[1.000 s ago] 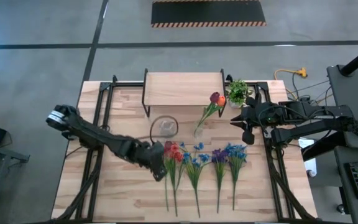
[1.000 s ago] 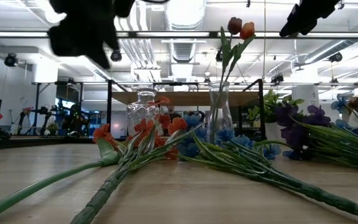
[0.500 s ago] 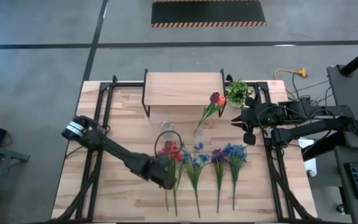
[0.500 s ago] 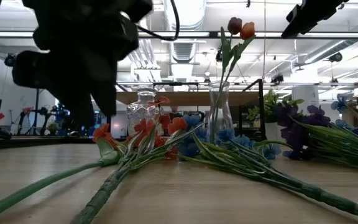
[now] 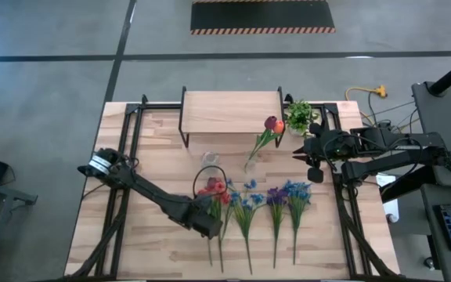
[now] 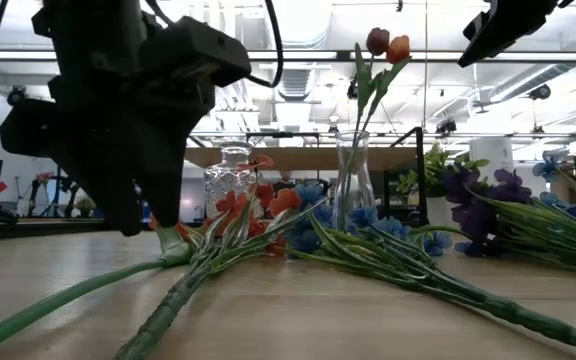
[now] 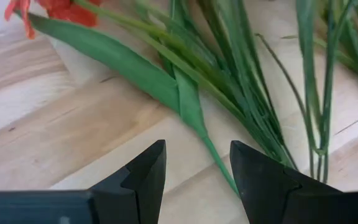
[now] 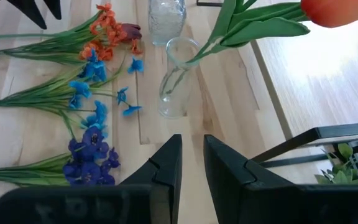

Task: Pick and place flowers into a vace then onto a shelf
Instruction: Put the red flower into the right transparent vase

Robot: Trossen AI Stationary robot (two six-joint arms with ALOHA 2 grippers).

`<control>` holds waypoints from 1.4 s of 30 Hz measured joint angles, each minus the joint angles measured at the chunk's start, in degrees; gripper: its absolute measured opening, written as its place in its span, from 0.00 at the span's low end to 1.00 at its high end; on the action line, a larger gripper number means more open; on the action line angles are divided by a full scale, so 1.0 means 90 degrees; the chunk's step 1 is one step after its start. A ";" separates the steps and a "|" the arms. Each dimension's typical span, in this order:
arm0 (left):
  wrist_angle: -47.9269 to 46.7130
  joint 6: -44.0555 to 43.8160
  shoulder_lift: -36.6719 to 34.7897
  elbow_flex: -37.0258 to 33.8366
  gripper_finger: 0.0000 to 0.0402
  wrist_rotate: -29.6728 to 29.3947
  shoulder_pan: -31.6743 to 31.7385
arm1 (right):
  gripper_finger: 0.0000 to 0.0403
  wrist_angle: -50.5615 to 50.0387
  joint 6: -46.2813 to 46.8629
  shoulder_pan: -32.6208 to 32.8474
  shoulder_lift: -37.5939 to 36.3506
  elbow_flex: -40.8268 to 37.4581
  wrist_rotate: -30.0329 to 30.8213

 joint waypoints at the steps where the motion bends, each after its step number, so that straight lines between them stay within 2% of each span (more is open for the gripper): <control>1: 0.0006 0.0016 0.0000 -0.0014 0.40 -0.0007 0.0012 | 0.14 -0.0002 0.0002 0.0000 -0.0002 0.0000 0.0000; 11: 0.0056 0.0197 0.0080 -0.0097 0.40 -0.0262 0.0018 | 0.14 0.0007 0.0093 -0.0002 -0.0001 0.0000 0.0000; 25: 0.0380 0.0061 0.0391 -0.0092 0.40 -0.0168 0.0027 | 0.14 -0.0004 0.0116 0.0000 -0.0002 0.0000 0.0000; 32: -0.0247 -0.0291 0.0393 -0.0087 0.40 -0.0149 0.0027 | 0.14 -0.0007 0.0117 -0.0002 -0.0002 0.0000 0.0000; 42: -0.0779 -0.0289 0.0393 -0.0139 0.40 0.0004 0.0027 | 0.14 -0.0016 0.0115 0.0000 -0.0002 0.0000 0.0000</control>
